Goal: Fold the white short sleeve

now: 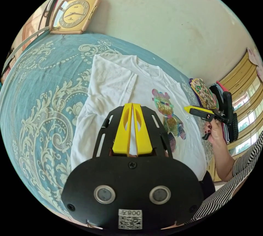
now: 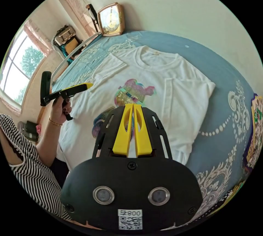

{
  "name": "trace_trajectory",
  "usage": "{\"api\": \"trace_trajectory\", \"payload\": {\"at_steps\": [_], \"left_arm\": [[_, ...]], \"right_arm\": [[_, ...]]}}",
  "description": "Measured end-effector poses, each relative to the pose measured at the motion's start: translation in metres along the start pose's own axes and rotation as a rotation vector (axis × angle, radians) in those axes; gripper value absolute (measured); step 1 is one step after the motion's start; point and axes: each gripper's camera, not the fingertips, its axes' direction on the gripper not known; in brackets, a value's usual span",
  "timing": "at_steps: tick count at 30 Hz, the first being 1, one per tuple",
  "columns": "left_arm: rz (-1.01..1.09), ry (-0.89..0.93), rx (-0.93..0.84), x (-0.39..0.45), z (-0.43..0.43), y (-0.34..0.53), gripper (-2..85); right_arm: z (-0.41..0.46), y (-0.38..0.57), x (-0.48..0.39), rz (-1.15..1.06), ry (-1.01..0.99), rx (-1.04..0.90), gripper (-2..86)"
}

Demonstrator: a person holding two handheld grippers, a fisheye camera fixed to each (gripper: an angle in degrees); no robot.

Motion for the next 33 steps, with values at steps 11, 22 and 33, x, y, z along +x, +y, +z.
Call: {"api": "trace_trajectory", "payload": {"at_steps": [11, 22, 33], "left_arm": [[0.005, -0.128, 0.033, 0.052, 0.018, -0.044, 0.3], [0.252, 0.216, 0.036, 0.131, 0.063, -0.095, 1.2], [0.543, 0.507, -0.139, 0.274, 0.157, -0.207, 5.9]], "right_arm": [[-0.010, 0.077, 0.071, 0.127, 0.068, -0.035, 0.0], [-0.055, 0.146, 0.099, 0.187, 0.120, 0.118, 0.0], [-0.070, 0.205, 0.149, 0.207, 0.154, 0.189, 2.7]]}}
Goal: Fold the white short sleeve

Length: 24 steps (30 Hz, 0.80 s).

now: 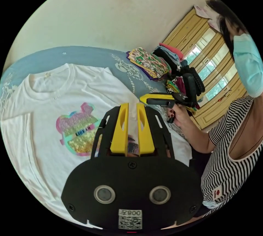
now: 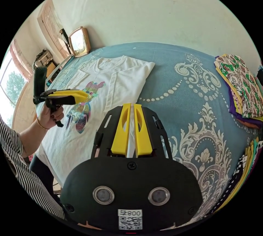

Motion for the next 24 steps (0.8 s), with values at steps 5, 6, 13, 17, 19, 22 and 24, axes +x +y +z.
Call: {"api": "trace_trajectory", "payload": {"at_steps": [5, 6, 13, 17, 19, 22, 24], "left_arm": [[0.070, -0.094, -0.063, -0.033, 0.051, -0.126, 8.6], [0.076, -0.098, -0.084, -0.036, 0.060, -0.139, 8.7], [0.039, -0.089, -0.340, -0.069, 0.149, -0.225, 5.9], [0.016, -0.045, -0.303, -0.068, 0.151, -0.242, 2.4], [-0.001, 0.000, -0.250, -0.067, 0.146, -0.252, 1.9], [-0.021, 0.018, -0.250, -0.070, 0.154, -0.264, 1.7], [-0.030, -0.002, -0.286, -0.071, 0.165, -0.267, 1.8]], "right_arm": [[0.003, 0.020, 0.024, 0.043, -0.045, -0.032, 4.9], [0.002, 0.021, 0.027, 0.045, -0.044, -0.030, 4.9], [0.006, 0.032, 0.054, 0.081, -0.102, -0.089, 4.9], [0.003, 0.040, 0.062, 0.067, -0.137, -0.090, 3.6], [0.002, 0.043, 0.064, 0.074, -0.138, -0.093, 2.9], [-0.005, 0.049, 0.066, 0.070, -0.117, -0.085, 2.0], [-0.009, 0.052, 0.068, 0.075, -0.110, -0.077, 1.8]]}}
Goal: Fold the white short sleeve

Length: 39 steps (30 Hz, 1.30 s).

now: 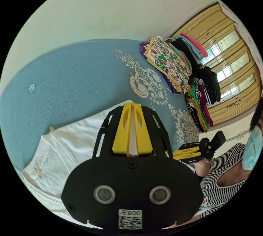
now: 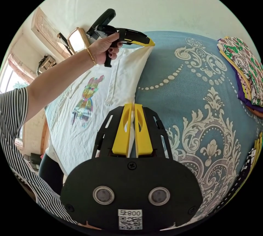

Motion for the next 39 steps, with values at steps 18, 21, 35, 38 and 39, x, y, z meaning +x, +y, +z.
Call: {"api": "trace_trajectory", "payload": {"at_steps": [18, 21, 35, 38, 39], "left_arm": [[0.029, -0.150, -0.024, 0.044, -0.050, 0.105, 2.1], [0.004, -0.258, -0.086, 0.051, -0.037, 0.137, 0.8], [-0.305, -0.426, 0.223, 0.086, -0.152, 0.377, 0.2], [-0.489, -0.609, 0.233, 0.076, -0.175, 0.442, 0.2], [-0.520, -0.621, 0.222, 0.072, -0.176, 0.453, 0.2]], "right_arm": [[-0.028, 0.026, -0.002, -0.012, -0.013, 0.096, 0.3], [-0.003, 0.022, -0.013, -0.050, -0.015, -0.026, 0.2], [-0.020, 0.040, -0.050, -0.109, 0.060, 0.046, 0.1], [-0.012, 0.040, -0.070, -0.184, 0.034, 0.027, 0.2], [-0.008, 0.040, -0.075, -0.199, 0.037, 0.009, 0.2]]}}
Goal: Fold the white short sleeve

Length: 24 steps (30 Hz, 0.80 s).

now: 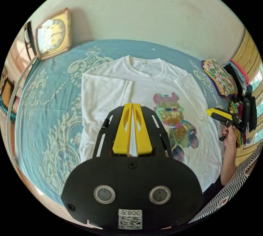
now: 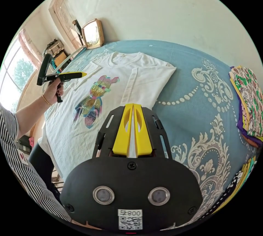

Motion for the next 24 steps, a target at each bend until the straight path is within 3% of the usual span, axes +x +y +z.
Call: {"api": "trace_trajectory", "payload": {"at_steps": [3, 11, 16, 24], "left_arm": [[-0.061, 0.042, -0.036, -0.031, 0.008, 0.031, 0.2], [0.002, 0.059, -0.081, -0.061, -0.005, 0.079, 0.2], [-0.005, 0.135, -0.018, -0.088, -0.031, 0.124, 0.2], [-0.023, 0.334, -0.030, -0.146, -0.083, 0.238, 0.3]], "right_arm": [[0.024, -0.004, -0.018, -0.054, 0.019, -0.116, 0.1], [0.019, 0.008, -0.020, -0.053, 0.008, -0.125, 0.2], [0.013, 0.020, -0.026, -0.079, 0.062, -0.116, 0.2], [-0.047, 0.070, 0.002, 0.117, -0.037, -0.054, 0.2]]}}
